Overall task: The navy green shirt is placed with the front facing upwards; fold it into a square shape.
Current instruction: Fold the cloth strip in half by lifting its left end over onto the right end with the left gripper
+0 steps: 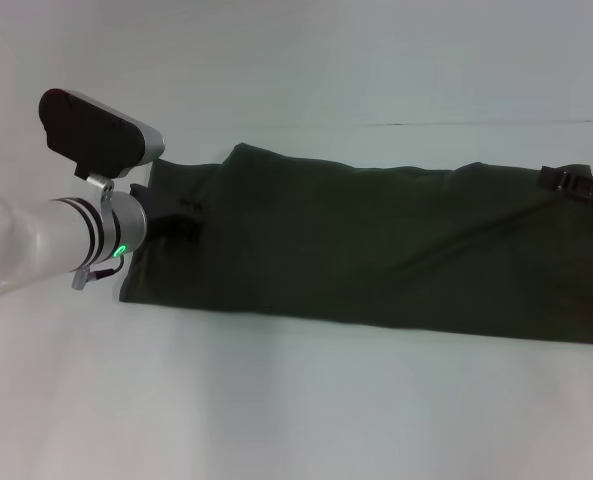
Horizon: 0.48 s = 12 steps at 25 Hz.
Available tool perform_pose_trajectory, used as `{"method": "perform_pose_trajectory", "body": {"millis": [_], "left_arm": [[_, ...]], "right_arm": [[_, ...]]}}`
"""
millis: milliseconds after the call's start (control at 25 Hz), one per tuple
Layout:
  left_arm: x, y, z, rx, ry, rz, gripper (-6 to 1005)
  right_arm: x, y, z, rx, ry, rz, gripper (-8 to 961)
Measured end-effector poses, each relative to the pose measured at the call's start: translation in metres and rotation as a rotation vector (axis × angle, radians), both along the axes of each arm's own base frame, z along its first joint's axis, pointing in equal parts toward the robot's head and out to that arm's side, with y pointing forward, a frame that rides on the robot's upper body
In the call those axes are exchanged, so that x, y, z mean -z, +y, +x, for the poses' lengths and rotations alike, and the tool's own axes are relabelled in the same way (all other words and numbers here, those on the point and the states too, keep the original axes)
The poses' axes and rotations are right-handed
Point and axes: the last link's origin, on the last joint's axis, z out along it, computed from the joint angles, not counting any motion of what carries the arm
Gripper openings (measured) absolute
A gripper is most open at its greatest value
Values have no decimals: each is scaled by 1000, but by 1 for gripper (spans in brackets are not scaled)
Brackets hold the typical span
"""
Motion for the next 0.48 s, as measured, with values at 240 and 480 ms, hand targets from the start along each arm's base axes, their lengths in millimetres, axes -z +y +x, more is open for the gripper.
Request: {"method": "perform_pose_trajectory", "body": {"millis": [240,480], "left_arm": [[-7,2,0,8,-5,22,5],[-13,0,-5,-9,-25,49,5]], "right_arm": [[0,0,0,0,-1,1,822],[0,0,1,1,-2,0,820]]}}
